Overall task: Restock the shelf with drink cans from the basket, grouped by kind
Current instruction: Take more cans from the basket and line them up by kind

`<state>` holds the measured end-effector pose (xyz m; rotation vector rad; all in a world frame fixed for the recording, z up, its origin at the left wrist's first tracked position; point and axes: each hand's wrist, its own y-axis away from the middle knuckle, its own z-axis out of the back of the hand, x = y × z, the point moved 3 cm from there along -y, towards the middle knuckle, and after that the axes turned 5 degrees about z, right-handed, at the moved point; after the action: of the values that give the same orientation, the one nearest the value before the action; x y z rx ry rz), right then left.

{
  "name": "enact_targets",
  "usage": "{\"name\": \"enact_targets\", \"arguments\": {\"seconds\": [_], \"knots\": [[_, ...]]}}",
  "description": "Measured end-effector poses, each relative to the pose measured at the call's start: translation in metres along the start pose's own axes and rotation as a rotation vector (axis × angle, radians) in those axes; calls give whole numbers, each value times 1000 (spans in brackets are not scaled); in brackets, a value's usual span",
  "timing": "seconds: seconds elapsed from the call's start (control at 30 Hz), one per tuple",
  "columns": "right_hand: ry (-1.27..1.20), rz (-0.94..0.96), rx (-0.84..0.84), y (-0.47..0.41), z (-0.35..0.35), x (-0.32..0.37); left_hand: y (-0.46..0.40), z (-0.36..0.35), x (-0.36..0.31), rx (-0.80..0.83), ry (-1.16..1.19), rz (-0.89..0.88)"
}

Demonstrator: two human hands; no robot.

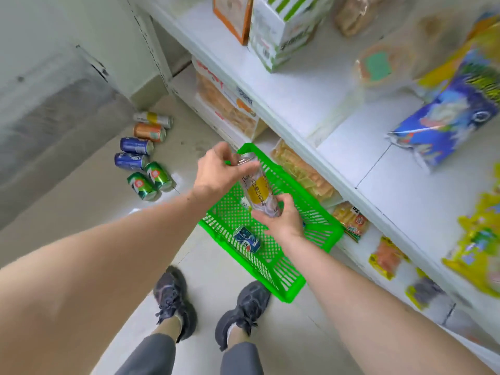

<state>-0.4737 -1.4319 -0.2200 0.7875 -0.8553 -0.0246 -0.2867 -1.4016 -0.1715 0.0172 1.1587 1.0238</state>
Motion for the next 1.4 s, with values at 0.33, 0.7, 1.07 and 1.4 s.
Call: {"name": "enact_targets", "arguments": {"seconds": [0.33, 0.7, 1.07, 1.4], "knots": [[29, 321, 123, 124, 79, 157, 88, 111, -172, 276, 208, -244], [-29, 516, 60, 224, 145, 284, 167, 200, -316, 459, 176, -498], [-106, 622, -216, 264, 197, 368, 204, 221, -428, 527, 110, -691], [99, 681, -237, 260, 299, 416, 220, 173, -490, 646, 82, -797]]}}
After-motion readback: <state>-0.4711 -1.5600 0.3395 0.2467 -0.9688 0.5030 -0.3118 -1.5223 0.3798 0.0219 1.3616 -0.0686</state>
